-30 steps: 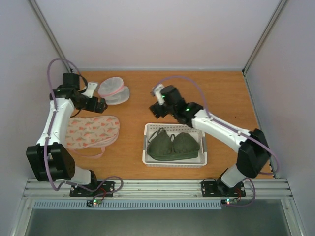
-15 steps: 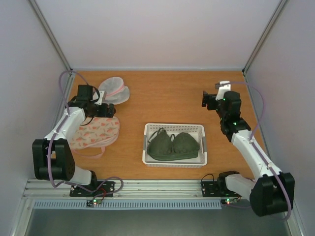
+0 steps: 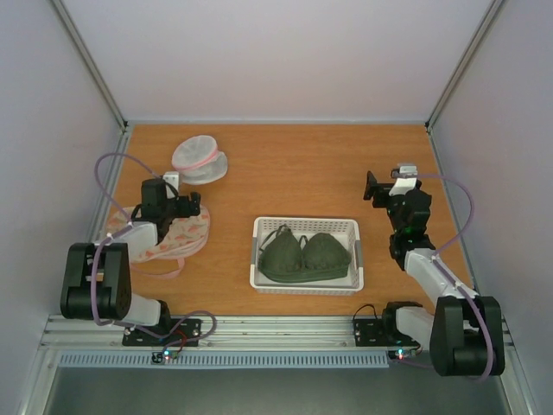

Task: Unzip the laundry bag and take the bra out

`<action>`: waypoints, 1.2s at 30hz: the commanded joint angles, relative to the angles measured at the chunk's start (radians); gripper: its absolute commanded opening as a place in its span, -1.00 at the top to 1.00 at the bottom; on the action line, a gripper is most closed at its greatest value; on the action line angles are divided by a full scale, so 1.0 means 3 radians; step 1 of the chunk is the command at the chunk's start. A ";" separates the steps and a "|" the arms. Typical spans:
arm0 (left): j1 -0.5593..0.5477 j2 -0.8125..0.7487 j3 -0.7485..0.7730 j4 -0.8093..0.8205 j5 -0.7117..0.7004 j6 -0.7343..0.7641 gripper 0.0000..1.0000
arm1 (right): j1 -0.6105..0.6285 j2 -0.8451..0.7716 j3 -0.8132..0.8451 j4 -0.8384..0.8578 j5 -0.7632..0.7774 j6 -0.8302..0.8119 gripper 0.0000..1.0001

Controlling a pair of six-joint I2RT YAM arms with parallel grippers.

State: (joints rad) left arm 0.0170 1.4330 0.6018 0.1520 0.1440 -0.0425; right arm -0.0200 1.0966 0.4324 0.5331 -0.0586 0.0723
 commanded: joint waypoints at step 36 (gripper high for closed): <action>0.0000 0.0448 -0.0674 0.2552 -0.0290 0.0201 -0.99 | -0.0016 0.1641 -0.0705 0.2815 -0.0158 -0.0347 -0.97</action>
